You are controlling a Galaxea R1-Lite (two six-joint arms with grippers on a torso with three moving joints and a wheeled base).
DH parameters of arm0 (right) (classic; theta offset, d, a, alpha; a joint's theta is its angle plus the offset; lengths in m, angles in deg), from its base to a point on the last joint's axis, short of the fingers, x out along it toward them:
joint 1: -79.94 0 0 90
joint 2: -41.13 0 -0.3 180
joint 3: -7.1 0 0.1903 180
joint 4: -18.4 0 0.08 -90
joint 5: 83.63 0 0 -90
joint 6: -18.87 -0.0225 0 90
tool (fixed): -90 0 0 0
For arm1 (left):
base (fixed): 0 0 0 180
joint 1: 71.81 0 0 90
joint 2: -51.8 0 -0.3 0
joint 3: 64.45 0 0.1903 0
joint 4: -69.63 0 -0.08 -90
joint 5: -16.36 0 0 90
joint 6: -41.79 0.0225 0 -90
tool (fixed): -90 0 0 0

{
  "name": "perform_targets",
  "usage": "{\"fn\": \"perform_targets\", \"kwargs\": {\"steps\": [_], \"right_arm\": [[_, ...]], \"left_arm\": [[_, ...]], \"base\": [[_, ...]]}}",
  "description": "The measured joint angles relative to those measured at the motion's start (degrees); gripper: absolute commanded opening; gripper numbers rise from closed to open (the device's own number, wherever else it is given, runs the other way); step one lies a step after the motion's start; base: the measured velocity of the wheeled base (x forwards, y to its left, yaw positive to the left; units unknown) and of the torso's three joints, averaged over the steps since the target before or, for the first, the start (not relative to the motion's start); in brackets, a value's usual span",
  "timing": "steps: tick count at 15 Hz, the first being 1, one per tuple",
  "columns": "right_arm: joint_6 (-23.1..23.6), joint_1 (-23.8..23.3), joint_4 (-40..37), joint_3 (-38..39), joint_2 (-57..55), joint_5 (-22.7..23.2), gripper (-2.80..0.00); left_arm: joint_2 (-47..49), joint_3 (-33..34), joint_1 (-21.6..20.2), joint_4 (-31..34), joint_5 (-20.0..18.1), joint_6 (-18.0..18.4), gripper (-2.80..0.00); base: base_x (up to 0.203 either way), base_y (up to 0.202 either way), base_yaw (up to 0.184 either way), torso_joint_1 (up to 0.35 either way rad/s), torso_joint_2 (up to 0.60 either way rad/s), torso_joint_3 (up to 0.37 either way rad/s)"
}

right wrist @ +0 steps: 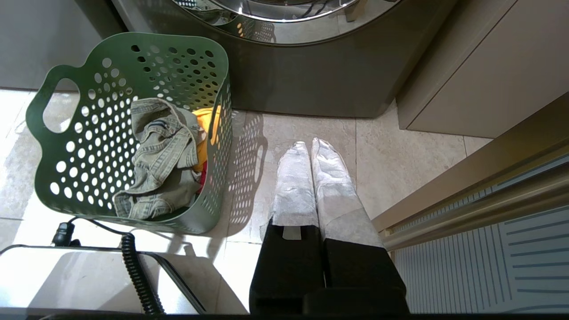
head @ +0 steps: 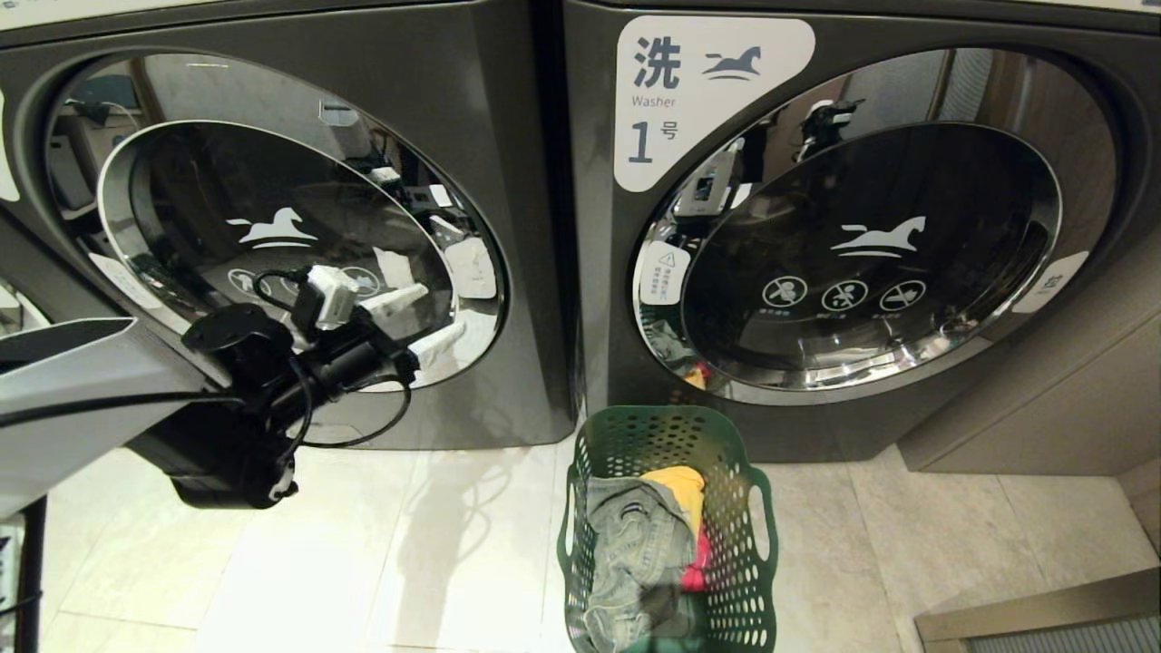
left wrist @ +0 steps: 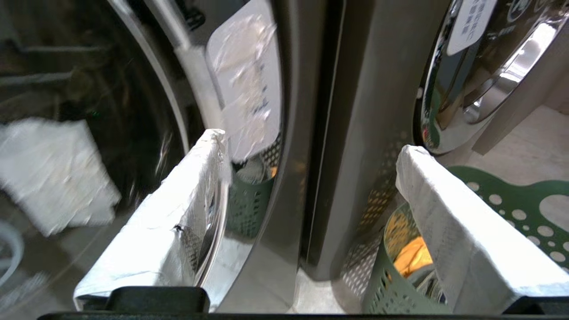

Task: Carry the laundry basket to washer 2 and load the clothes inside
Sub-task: Open the lid of the washing machine

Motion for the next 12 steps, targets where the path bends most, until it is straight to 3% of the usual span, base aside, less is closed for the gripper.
{"fn": "perform_targets", "kwargs": {"steps": [12], "right_arm": [[0.00, 0.00, 0.00, 0.00, 0.00, 0.00, -2.80]], "left_arm": [[3.67, -7.84, 1.51, 1.31, 0.30, -0.05, 0.00]], "base": [[0.000, 0.000, 0.000, 0.000, 0.00, 0.000]]}}
